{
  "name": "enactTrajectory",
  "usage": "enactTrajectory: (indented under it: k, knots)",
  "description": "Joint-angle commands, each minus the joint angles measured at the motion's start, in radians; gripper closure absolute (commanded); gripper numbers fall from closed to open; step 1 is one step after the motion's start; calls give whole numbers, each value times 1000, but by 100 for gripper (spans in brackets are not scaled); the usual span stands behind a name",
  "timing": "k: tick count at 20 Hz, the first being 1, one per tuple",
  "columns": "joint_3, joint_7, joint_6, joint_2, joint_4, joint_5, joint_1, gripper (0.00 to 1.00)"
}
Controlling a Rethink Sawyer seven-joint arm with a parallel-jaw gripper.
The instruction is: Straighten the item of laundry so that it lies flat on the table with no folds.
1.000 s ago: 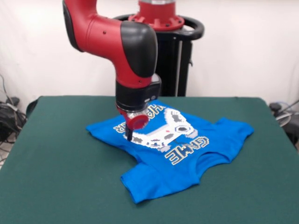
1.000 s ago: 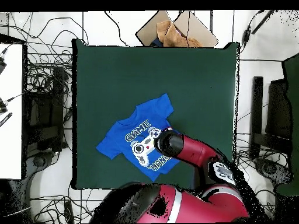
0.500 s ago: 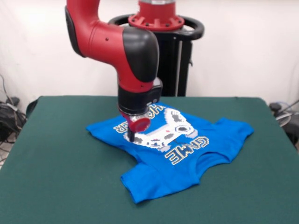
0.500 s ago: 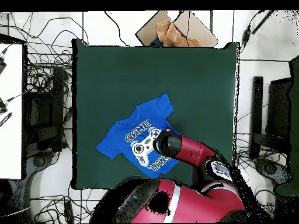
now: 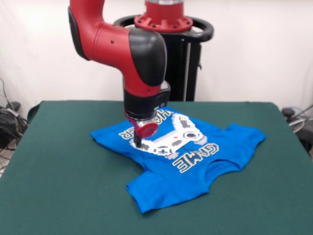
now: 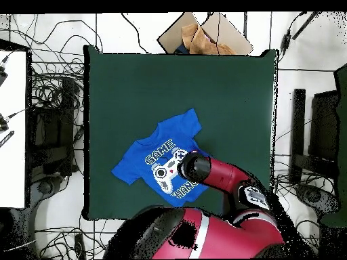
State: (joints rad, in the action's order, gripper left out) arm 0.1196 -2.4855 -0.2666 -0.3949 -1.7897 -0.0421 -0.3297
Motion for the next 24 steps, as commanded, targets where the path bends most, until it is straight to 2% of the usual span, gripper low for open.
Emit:
enactTrajectory:
  k: [1, 5, 10, 13, 18, 24]
  knots:
    - [-6, 19, -150, -2, 84, -26, 5, 100]
    - [6, 4, -195, -35, 71, -28, 32, 100]
    - [-7, 26, -234, -94, 47, -40, 9, 100]
    - [-4, 26, -223, -85, 52, -54, 3, 100]
    - [-18, 7, -105, -28, 20, -82, -26, 100]
    - [-10, -23, 35, 128, 71, -127, -53, 100]
